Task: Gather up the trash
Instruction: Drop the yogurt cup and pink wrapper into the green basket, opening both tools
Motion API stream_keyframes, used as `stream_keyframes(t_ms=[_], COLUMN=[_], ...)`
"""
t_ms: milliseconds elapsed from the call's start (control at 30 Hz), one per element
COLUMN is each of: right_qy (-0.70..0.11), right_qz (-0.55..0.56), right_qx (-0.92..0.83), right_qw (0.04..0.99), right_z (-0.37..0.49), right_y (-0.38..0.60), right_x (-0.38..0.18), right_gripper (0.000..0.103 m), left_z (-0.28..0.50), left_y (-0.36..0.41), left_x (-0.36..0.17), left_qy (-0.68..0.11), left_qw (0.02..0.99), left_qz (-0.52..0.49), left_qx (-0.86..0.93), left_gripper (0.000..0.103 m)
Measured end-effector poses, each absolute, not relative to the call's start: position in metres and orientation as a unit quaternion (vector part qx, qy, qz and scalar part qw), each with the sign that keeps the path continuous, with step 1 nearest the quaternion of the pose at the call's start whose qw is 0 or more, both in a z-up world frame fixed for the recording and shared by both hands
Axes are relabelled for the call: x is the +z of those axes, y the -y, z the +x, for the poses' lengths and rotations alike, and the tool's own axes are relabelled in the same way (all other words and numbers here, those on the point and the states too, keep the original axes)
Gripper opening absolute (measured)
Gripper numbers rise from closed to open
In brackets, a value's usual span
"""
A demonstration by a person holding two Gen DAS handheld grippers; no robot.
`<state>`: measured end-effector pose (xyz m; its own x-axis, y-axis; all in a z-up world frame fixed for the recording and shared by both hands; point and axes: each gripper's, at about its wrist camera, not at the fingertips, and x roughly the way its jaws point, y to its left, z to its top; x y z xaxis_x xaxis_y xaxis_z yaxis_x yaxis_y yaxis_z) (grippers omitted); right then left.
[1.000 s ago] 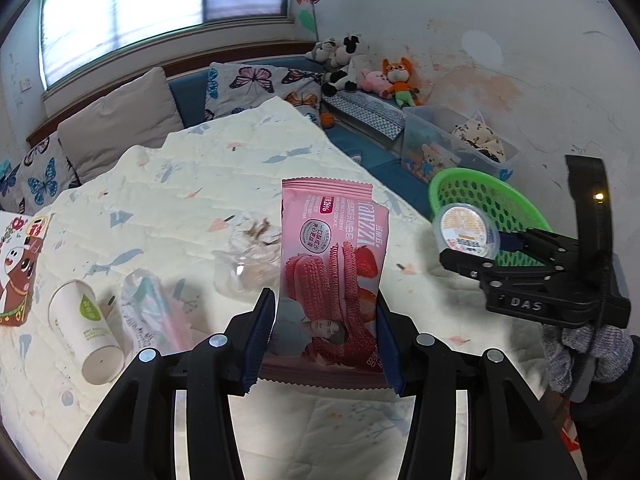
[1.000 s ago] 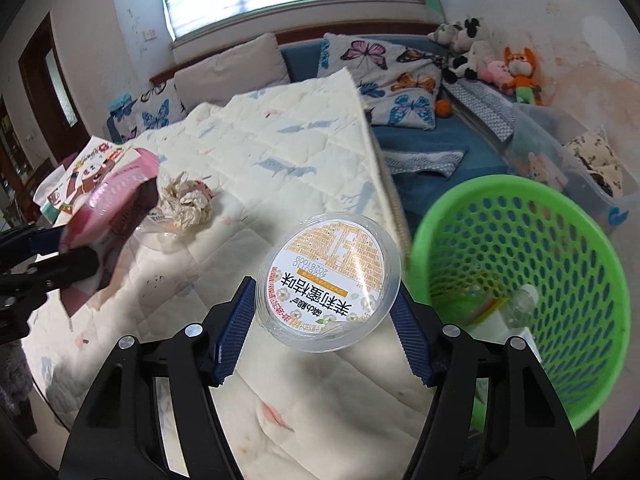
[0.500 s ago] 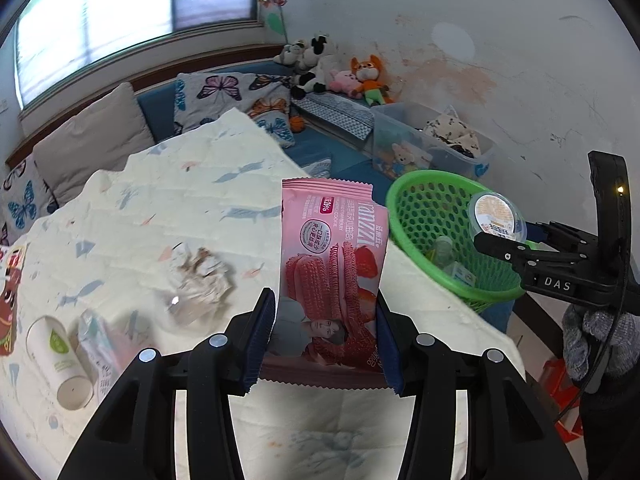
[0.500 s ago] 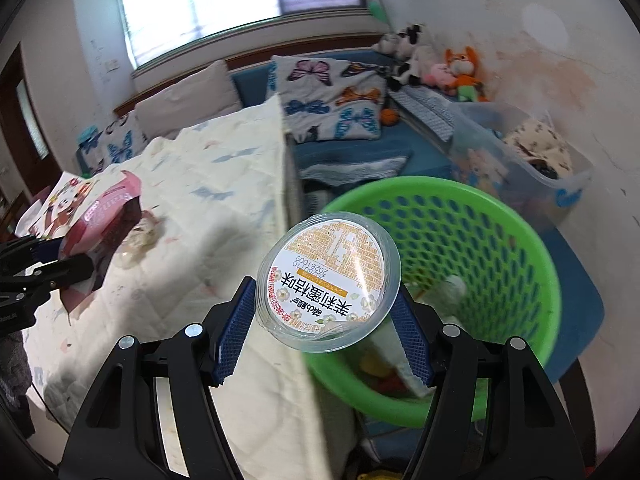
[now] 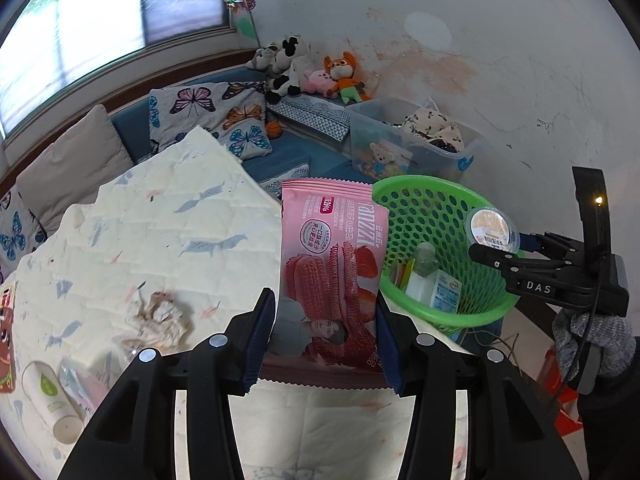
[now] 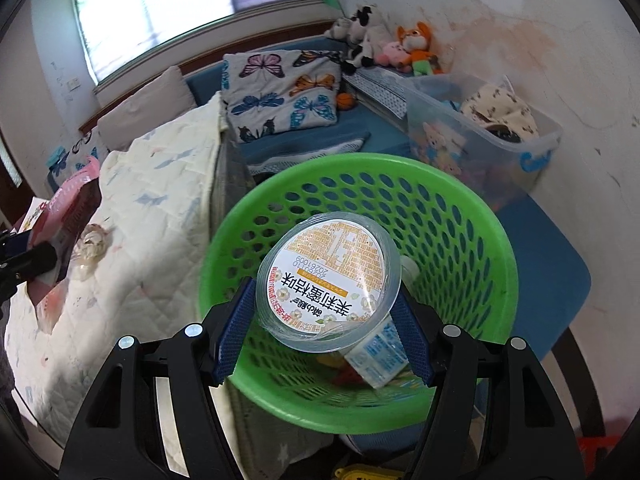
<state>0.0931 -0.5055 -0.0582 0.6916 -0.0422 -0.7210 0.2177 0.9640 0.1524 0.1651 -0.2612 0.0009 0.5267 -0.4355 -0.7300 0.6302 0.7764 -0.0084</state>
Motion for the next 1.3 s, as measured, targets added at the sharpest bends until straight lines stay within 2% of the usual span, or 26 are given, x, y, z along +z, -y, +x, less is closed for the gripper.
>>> stream_keyframes(t_ms=[200,333,900,1100,1133,1300], right_qy=[-0.391,-0.388,-0.349,-0.346,-0.346,-0.345], right_qz=[0.121,0.123,0.118,0.127,0.129,0.130], right_qx=[-0.079,-0.083,-0.092,-0.093,-0.093,-0.091], right_qw=[0.909,0.910,0.925,0.925,0.925,0.925], right_z=[0.093,0.089,0.047,0.039,0.039,0.036], right_y=[0.517,0.520,0.527,0.531,0.531,0.529], right_x=[-0.065,-0.065,-0.040,-0.040,-0.041,-0.041], right_gripper=[0.068,0.074,0.077,0.077,0.077,0.077], left_z=[0.168,0.168,0.182,0.186,0.187,0.186], left_y=[0.279,0.292,0.365,0.383,0.385,0.392], left_x=[0.000,-0.001,-0.023,-0.036,-0.038,-0.042], left_qy=[-0.377,-0.377,-0.400,-0.415,-0.415,-0.415], left_qw=[0.859,0.855,0.830,0.821,0.822,0.821], left_qz=[0.139,0.143,0.174,0.179,0.180,0.178], left_qx=[-0.318,-0.327,-0.348,-0.348,-0.345,-0.351], left_gripper=[0.046,0.046,0.047,0.051,0.055,0.059])
